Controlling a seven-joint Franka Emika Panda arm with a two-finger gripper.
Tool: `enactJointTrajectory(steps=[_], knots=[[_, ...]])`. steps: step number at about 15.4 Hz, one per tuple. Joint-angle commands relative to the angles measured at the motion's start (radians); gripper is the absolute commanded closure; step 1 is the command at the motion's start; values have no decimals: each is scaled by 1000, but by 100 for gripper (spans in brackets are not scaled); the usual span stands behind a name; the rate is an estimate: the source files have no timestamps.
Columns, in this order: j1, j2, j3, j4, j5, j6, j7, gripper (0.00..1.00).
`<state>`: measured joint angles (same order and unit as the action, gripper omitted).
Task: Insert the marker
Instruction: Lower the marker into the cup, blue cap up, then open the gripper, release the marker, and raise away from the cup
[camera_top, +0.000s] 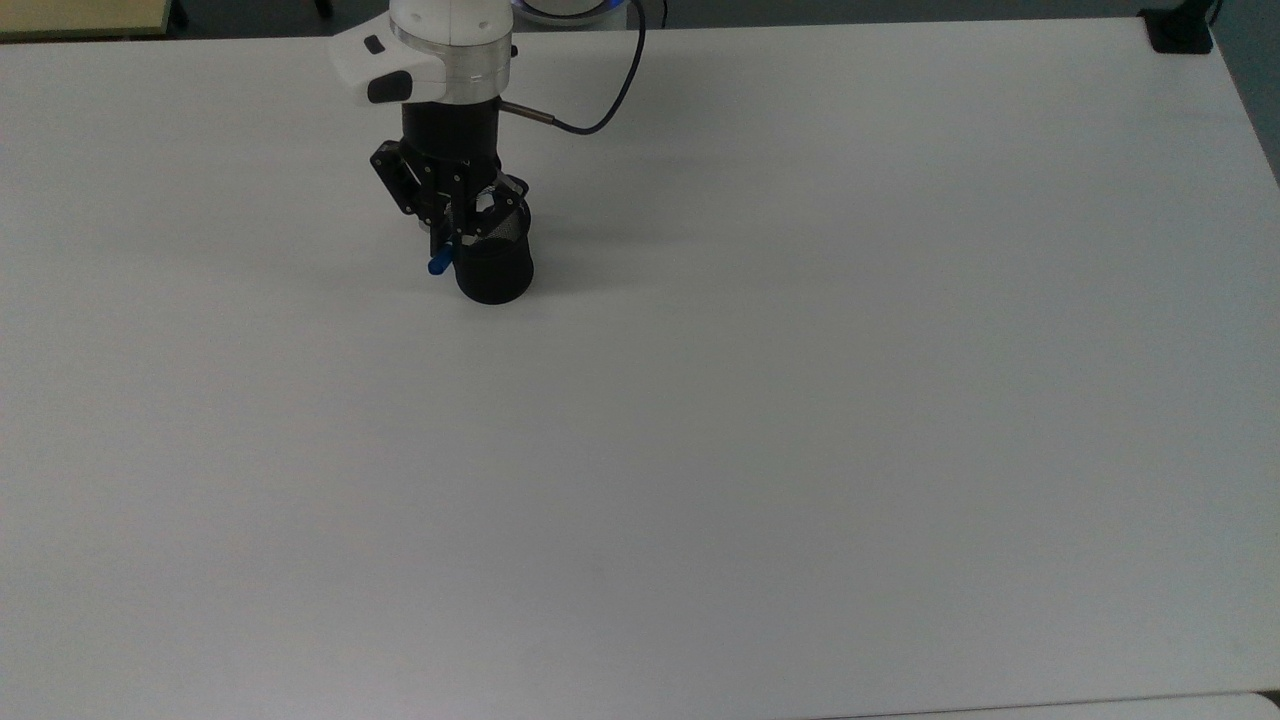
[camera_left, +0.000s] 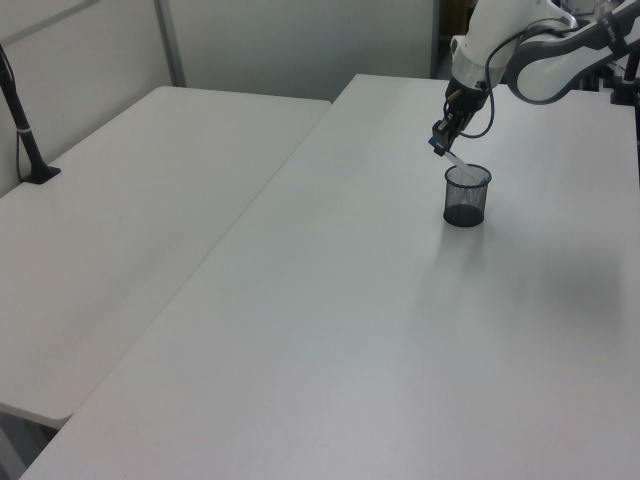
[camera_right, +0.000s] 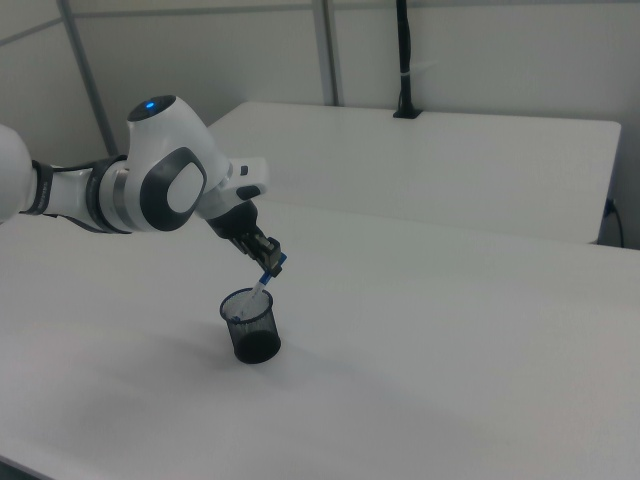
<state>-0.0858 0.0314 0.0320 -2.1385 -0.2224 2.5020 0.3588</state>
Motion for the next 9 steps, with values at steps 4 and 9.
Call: enactJointTrajectory(steps=[4,9], knots=[[18,-38,-4,-23,-14,14,17,0],[75,-38,3,54,-12,-102,51,0]])
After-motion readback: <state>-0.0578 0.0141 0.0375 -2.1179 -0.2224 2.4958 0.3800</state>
